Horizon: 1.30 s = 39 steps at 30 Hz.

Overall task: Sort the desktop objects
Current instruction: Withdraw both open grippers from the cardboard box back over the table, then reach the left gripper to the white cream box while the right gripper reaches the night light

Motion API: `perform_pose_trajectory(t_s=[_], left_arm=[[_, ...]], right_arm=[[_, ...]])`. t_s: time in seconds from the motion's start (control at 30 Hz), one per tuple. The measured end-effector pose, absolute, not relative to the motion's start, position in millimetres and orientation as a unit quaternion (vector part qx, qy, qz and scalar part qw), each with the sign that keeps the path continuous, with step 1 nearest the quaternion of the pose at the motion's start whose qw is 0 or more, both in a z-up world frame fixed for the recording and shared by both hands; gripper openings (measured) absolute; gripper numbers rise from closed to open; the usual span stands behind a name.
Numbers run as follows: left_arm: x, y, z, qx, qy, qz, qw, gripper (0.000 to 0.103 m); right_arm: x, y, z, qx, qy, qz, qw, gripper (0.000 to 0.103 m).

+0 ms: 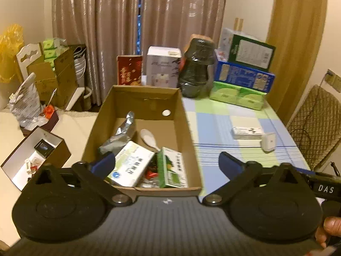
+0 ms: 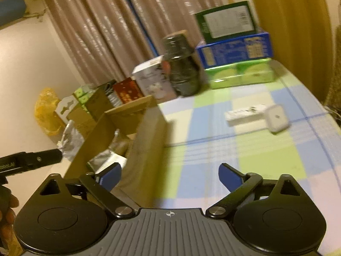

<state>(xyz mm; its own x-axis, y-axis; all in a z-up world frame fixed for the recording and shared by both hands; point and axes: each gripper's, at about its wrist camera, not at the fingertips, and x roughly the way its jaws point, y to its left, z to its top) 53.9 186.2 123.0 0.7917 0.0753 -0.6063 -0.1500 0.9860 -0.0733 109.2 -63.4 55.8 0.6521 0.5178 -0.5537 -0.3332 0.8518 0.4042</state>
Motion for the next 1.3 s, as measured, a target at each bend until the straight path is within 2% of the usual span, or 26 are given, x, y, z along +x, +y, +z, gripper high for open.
perform_pose_trajectory(t_s=[0.07,0.67,1.3], left_arm=[[51.0,175.2,122.8,-0.051,0.317,0.057,0.945,0.102],[64.7,89.5,99.6,-0.023,0.338,-0.018,0.941,0.102],[143.9,32.4,59.2,0.003,0.359,-0.089,0.929,0.102]], right_arm=[[104.3,-77.5,55.8,0.132,0.343,0.227,0.902,0.101],[92.0,-178.4,44.3,0.122,0.343,0.13,0.922,0.101],[138.7,-213.3,14.6,0.097,0.348,0.097,0.927,0.101]])
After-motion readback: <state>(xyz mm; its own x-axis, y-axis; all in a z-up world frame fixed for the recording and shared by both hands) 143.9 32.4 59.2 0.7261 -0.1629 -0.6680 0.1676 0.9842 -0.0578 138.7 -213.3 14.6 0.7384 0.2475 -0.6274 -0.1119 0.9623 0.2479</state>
